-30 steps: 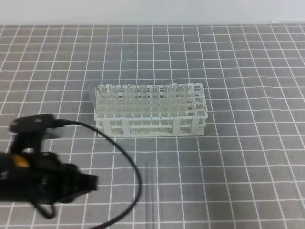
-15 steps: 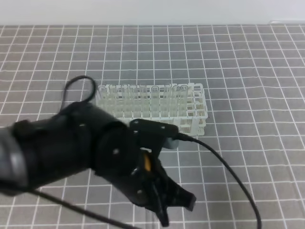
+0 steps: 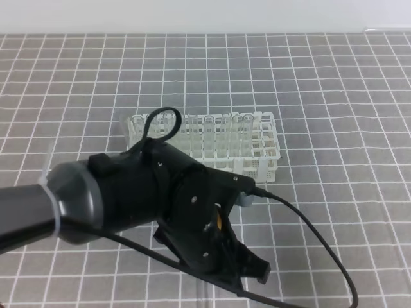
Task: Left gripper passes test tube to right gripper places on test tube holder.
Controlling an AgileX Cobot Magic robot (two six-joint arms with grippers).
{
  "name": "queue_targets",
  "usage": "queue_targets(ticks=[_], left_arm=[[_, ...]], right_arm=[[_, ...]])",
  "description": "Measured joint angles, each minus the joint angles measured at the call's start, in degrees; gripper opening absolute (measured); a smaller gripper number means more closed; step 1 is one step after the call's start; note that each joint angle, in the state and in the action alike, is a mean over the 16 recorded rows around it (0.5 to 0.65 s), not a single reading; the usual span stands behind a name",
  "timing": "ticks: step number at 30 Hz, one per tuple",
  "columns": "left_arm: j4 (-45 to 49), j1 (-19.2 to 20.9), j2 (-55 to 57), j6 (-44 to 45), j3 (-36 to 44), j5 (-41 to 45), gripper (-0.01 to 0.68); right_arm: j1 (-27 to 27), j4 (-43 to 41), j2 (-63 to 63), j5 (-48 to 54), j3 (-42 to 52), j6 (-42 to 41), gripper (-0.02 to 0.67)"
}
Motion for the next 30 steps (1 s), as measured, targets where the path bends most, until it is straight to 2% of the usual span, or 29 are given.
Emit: queue_targets(ticks=[8,12,21,30], left_arm=[[0.04,0.0,0.86,-1.12,-0.1,2.15,0.422],[1.14,0.0,1.02,-2.87,-0.09,3.49,0.483],[5.23,0.0,3.45,-6.46,-0.62,5.29,0.49],[7.54,-0.01,6.54,-7.37,-1.42,5.46,0.443]], right_arm=[[0.0,0.35,0.0,0.0,0.0,0.0,-0.013],[0.0,0.62,0.0,0.0,0.0,0.0,-0.013],[0.0,1.09,0.0,0.0,0.0,0.0,-0.013],[0.0,1.16,0.0,0.0,0.0,0.0,-0.013]])
